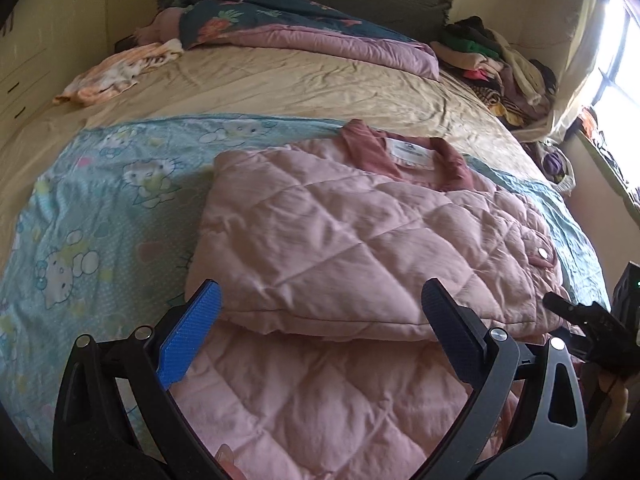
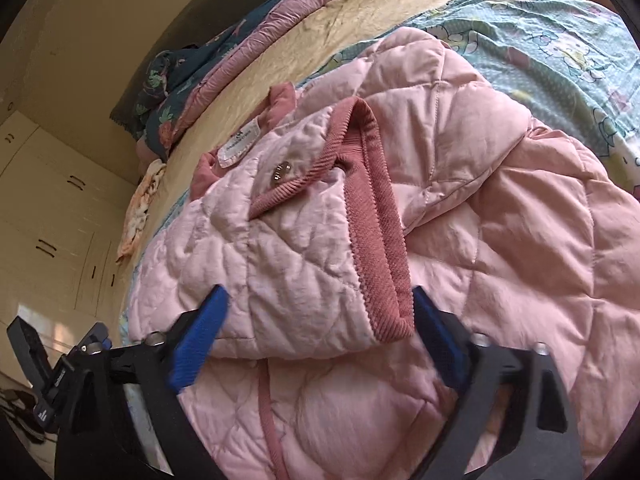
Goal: Fold large clothes
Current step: 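Grasp the ribbed cuff of the folded sleeve with the right gripper, then straighten the folded sleeve with the right gripper and release it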
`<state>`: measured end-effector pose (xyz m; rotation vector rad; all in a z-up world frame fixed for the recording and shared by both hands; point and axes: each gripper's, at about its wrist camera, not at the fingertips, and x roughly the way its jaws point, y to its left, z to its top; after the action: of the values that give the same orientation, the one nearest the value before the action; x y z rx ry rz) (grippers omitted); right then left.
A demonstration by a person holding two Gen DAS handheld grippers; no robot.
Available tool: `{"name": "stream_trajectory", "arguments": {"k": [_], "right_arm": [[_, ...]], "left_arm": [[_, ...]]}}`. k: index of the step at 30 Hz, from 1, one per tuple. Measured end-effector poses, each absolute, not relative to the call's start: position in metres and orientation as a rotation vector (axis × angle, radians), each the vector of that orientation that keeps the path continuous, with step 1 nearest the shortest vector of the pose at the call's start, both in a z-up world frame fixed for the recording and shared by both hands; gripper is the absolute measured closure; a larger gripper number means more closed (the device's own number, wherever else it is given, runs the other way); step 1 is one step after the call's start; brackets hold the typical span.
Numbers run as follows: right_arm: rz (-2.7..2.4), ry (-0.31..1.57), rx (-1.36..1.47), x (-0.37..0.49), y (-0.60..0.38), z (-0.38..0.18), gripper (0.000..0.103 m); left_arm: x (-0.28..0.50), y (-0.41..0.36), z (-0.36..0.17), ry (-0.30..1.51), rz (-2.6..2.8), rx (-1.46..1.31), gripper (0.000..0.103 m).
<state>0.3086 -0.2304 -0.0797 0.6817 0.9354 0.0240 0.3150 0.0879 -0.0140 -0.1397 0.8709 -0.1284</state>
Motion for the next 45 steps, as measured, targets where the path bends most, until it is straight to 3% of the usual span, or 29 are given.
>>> {"name": "stream_trajectory", "arguments": {"k": [1,3,5,8,22,41,45], "right_arm": [[0.012,0.928,0.677,0.308,-0.230,-0.080,0.031],[-0.017,0.888,0.662,0.303,-0.233,-0.078,0.058],[-0.001,0.845,0.620,0.300,-0.233,-0.069,0.074],[0.026,0.798,0.541,0.298,-0.227,-0.051,0.084],[0.152,0.556,0.223,0.321,-0.204,0.070,0.087],[-0.023,0.716,0.215,0.357,-0.232,-0.002,0.086],[-0.037,0.744,0.226,0.358,-0.234,-0.009,0.081]], "left_arm": [[0.315,0.090,-0.015,0.873,-0.123,-0.143,0.009],[0.315,0.095,-0.017,0.876,-0.120,-0.156,0.009],[0.316,0.098,-0.018,0.878,-0.115,-0.163,0.009],[0.318,0.101,-0.016,0.872,-0.108,-0.175,0.009],[0.332,0.105,-0.005,0.863,-0.096,-0.191,0.009],[0.354,0.069,-0.014,0.898,-0.131,-0.115,0.009],[0.356,0.065,-0.018,0.906,-0.132,-0.108,0.009]]}}
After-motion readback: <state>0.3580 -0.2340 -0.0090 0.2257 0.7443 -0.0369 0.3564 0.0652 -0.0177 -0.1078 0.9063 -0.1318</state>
